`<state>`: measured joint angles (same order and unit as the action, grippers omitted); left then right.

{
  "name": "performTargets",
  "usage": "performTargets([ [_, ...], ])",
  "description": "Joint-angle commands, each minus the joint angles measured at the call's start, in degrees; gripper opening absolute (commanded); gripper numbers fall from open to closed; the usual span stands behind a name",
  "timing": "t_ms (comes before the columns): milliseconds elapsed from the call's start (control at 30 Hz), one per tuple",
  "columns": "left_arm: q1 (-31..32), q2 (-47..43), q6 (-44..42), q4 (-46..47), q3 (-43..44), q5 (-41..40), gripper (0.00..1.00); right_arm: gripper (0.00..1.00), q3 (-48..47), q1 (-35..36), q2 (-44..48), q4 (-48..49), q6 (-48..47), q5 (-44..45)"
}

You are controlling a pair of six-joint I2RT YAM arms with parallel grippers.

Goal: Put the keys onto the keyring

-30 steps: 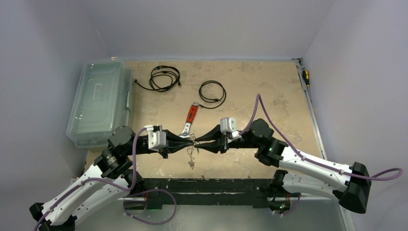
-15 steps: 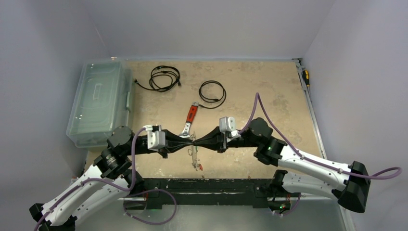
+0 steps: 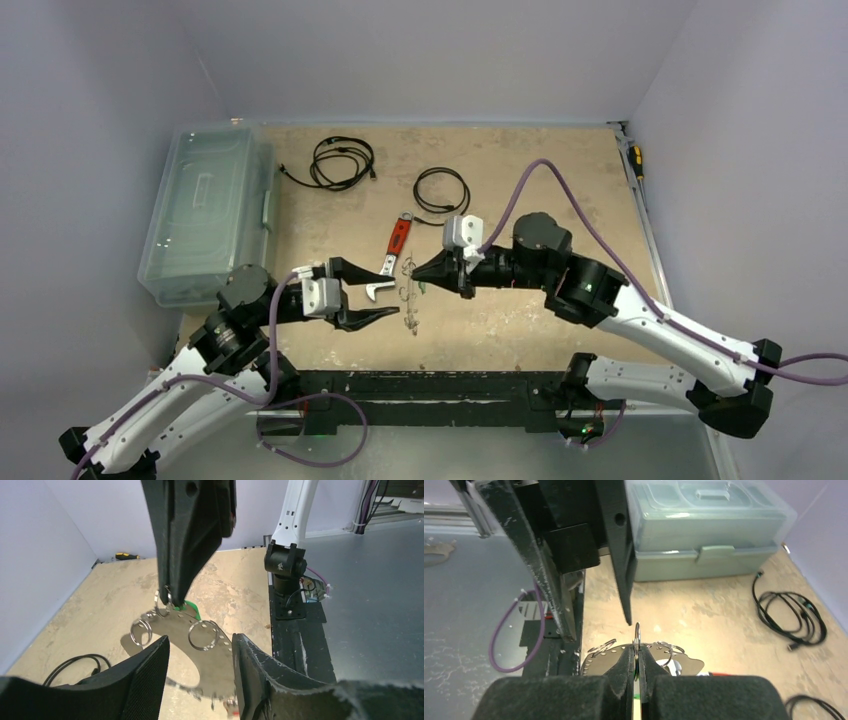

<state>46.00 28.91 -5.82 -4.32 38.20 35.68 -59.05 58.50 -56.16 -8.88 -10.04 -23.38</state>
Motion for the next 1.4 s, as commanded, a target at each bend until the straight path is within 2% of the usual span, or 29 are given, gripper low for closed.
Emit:
performTargets([
  [0, -0.1, 0.7, -2.3, -0.7, 2.7, 0.2, 0.47, 0.0, -9.8, 0.7, -4.9, -18.4, -2.8, 7.6],
  [200, -0.2, 2.8, -3.0, -1.9, 3.8, 0.3, 0.43, 0.0, -20.1, 3.7, -15.7, -35.4, -1.7, 22.2],
  [367, -0.1, 1.9, -3.3, -2.1, 3.0, -3.0, 0.4, 0.0, -21.4, 4.3, -16.6, -41.1, -0.2, 26.4],
  [600, -0.1, 5.1, -3.1, -2.5, 3.1, -2.6, 0.36, 0.0, -22.2, 5.7, -15.3, -43.0, -1.7, 24.7],
  [833, -0.1, 8.0, -1.2, 0.5, 1.9, 3.2, 0.36, 0.0, -23.1, 10.1, -14.0, -41.9, -4.2, 20.6],
  [1000, -0.1, 10.2, 1.3, 4.4, 0.3, 9.0, 0.35, 0.0, -23.7, 10.6, -14.3, -41.9, -5.3, 19.0],
  [1133, -0.1, 11.4, 2.2, 6.2, -0.1, 10.8, 0.31, 0.0, -23.5, 10.9, -14.3, -41.5, -5.6, 18.4],
  [1367, 0.0, 12.2, 3.7, 8.5, -1.4, 12.0, 0.31, 0.0, -23.5, 11.5, -13.7, -40.7, -5.7, 17.3],
])
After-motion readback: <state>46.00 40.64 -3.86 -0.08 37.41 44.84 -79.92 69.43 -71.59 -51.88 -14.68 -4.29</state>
